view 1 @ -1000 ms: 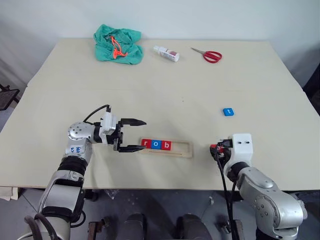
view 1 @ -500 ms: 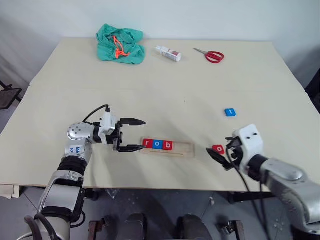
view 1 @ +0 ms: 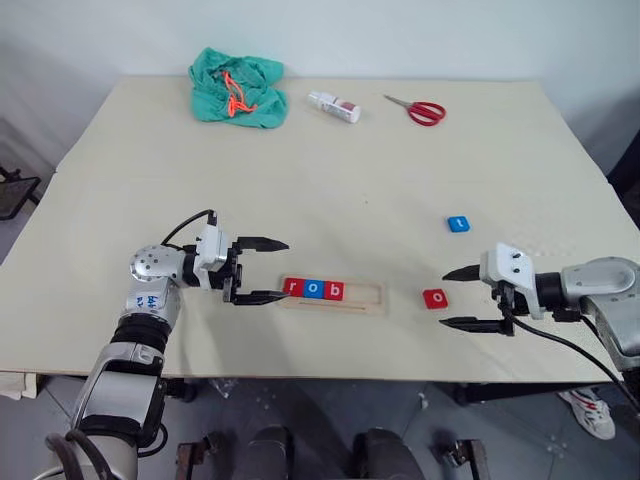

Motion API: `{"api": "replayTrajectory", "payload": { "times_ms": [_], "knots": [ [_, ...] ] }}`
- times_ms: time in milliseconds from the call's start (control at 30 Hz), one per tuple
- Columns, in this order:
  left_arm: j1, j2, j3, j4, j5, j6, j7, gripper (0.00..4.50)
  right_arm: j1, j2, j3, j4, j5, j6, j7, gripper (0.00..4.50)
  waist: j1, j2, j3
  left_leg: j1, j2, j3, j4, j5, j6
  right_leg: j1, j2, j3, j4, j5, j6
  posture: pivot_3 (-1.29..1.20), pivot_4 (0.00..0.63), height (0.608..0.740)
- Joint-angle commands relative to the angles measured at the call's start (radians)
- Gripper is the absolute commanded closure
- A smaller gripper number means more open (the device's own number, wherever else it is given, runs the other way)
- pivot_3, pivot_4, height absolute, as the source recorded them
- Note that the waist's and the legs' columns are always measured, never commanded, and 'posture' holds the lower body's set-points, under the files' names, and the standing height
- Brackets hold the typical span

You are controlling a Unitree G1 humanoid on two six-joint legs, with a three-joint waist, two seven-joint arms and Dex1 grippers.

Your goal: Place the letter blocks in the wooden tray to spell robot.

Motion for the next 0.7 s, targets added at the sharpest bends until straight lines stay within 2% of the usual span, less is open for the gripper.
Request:
{"api": "replayTrajectory", "payload": {
  "times_ms": [33, 267, 700],
  "knots": [
    [0.026, 0.014, 0.023, -0.071, -0.023, 0.014, -0.112, 0.0, -0.138, 0.03, 0.06, 0.191, -0.083, -0.151, 0.081, 0.02, -0.001, 0.0, 0.0, 0.0, 0.0, 0.0, 0.0, 0.0, 0.0, 0.0, 0.0, 0.0, -0.001, 0.0, 0.0, 0.0, 0.15, 0.74],
    [0.075, 0.03, 0.048, -0.144, -0.022, 0.045, -0.102, 0.0, -0.274, 0.087, 0.116, 0.402, -0.143, -0.272, 0.163, 0.02, 0.0, 0.0, 0.0, 0.0, 0.0, -0.001, 0.0, 0.0, 0.0, 0.0, 0.0, 0.0, -0.001, 0.0, 0.0, 0.0, 0.15, 0.74],
    [0.103, 0.04, 0.063, -0.19, -0.016, 0.065, -0.085, 0.0, -0.31, 0.117, 0.124, 0.512, -0.18, -0.346, 0.187, 0.02, -0.001, 0.0, 0.0, 0.0, 0.0, -0.002, 0.001, 0.0, 0.0, 0.0, 0.0, -0.001, 0.0, 0.0, 0.0, 0.0, 0.15, 0.74]
  ]
}}
